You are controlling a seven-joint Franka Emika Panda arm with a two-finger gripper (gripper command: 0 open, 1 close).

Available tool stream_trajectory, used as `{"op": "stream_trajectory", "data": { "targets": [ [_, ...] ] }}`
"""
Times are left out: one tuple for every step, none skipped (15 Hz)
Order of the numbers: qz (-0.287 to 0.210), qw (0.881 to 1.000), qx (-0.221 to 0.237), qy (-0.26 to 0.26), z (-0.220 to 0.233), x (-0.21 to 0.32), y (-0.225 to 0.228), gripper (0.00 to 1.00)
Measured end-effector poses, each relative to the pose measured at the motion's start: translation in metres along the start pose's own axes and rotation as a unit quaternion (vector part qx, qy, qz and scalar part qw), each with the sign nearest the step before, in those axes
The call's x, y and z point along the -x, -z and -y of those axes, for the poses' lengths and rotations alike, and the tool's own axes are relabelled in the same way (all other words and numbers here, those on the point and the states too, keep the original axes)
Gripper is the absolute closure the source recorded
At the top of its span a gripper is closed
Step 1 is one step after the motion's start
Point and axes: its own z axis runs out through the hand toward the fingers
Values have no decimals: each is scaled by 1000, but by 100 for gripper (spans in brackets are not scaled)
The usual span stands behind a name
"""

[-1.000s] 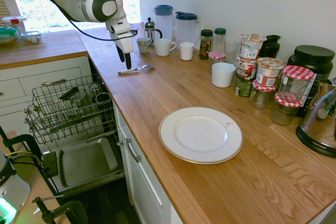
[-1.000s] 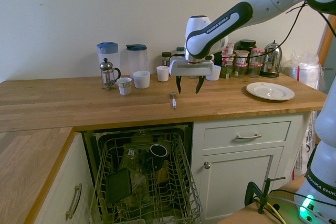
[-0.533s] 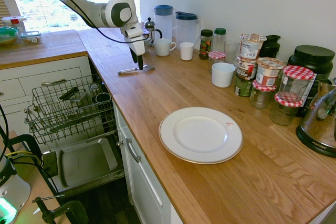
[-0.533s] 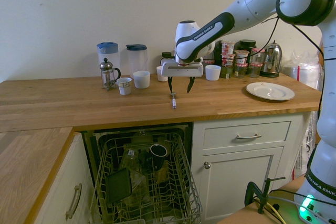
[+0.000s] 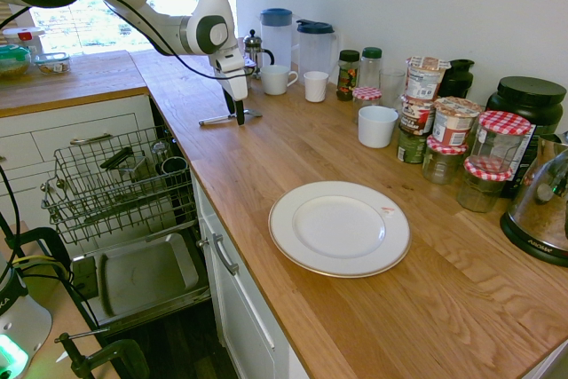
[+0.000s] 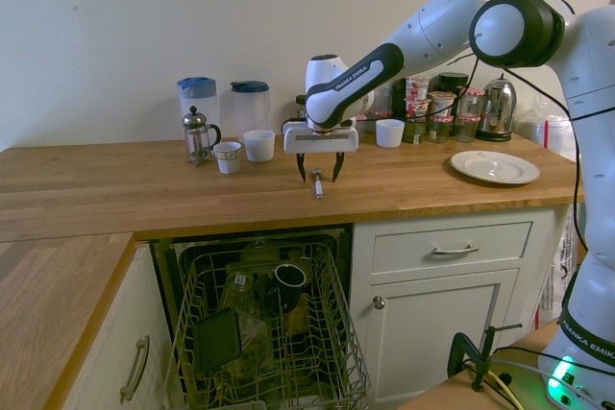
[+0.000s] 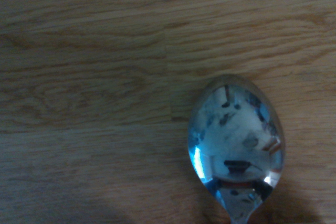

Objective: Put the spoon in the dishwasher

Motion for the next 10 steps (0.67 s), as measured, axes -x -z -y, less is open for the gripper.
{"op": "stream_trajectory", "data": {
  "targets": [
    [0, 1000, 1, -1, 2, 0, 0, 100],
    [-1, 1000, 2, -2, 4, -1, -1, 100],
    [-1, 1000, 2, -4, 5, -2, -1, 100],
    [-1, 1000, 2, -5, 6, -3, -1, 100],
    [0, 1000, 2, -6, 7, -3, -1, 100],
    [0, 1000, 2, -7, 7, -3, -1, 100],
    [1, 1000, 2, -8, 7, -3, -2, 100],
    [3, 1000, 3, -9, 7, -3, -1, 100],
    [4, 1000, 4, -11, 6, -3, -1, 100],
    [6, 1000, 5, -12, 6, -4, -2, 100]
  ]
}}
